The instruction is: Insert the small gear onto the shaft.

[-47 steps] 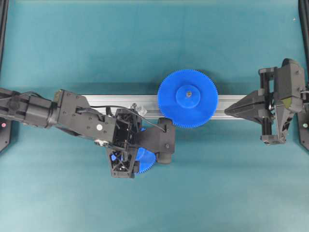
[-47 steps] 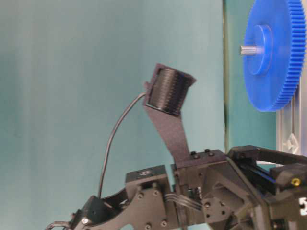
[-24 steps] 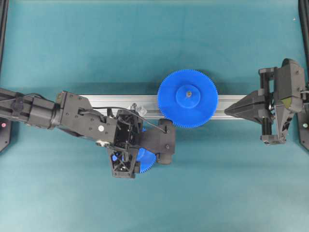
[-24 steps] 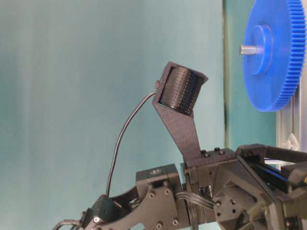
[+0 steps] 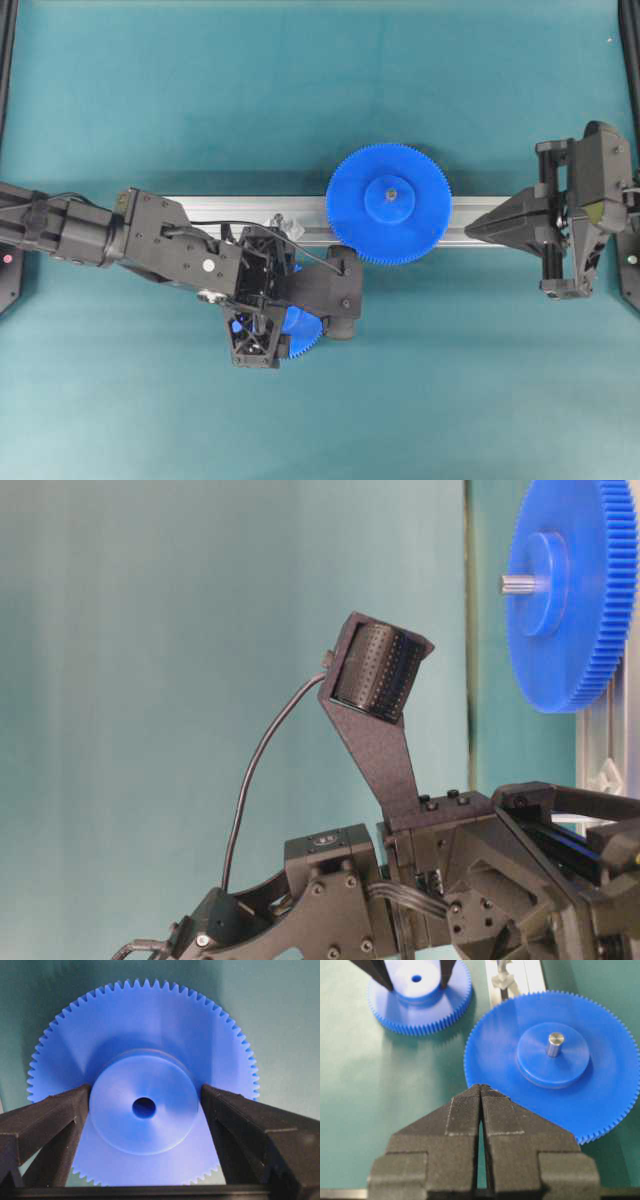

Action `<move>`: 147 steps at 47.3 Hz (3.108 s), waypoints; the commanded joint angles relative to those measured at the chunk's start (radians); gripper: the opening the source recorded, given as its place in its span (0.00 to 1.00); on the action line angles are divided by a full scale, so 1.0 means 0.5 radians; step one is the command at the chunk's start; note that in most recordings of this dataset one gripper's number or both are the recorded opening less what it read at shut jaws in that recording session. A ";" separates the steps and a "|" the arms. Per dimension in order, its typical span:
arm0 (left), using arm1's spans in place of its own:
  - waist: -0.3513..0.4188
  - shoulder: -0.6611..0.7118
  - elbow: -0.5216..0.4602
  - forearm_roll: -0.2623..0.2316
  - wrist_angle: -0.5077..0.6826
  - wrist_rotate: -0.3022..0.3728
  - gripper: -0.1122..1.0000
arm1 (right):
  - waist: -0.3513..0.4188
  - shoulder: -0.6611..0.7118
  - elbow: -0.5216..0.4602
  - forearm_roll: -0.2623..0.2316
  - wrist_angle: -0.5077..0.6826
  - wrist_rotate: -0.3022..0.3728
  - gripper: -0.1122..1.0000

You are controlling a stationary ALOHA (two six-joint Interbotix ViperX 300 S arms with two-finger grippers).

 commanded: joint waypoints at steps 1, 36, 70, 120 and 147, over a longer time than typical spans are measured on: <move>0.000 -0.015 -0.009 0.003 -0.003 -0.006 0.93 | -0.003 -0.003 -0.034 0.003 -0.018 0.018 0.13; -0.003 -0.028 -0.018 0.003 0.077 0.000 0.72 | -0.003 -0.003 -0.031 0.003 -0.018 0.018 0.13; -0.003 -0.040 -0.089 0.006 0.083 0.003 0.72 | -0.003 -0.003 -0.028 0.003 -0.018 0.015 0.13; 0.012 -0.279 -0.417 0.012 0.558 0.163 0.72 | -0.003 -0.006 -0.031 0.003 -0.018 0.015 0.13; 0.067 -0.448 -0.531 0.012 0.653 0.239 0.72 | -0.003 -0.009 -0.028 0.003 -0.018 0.015 0.13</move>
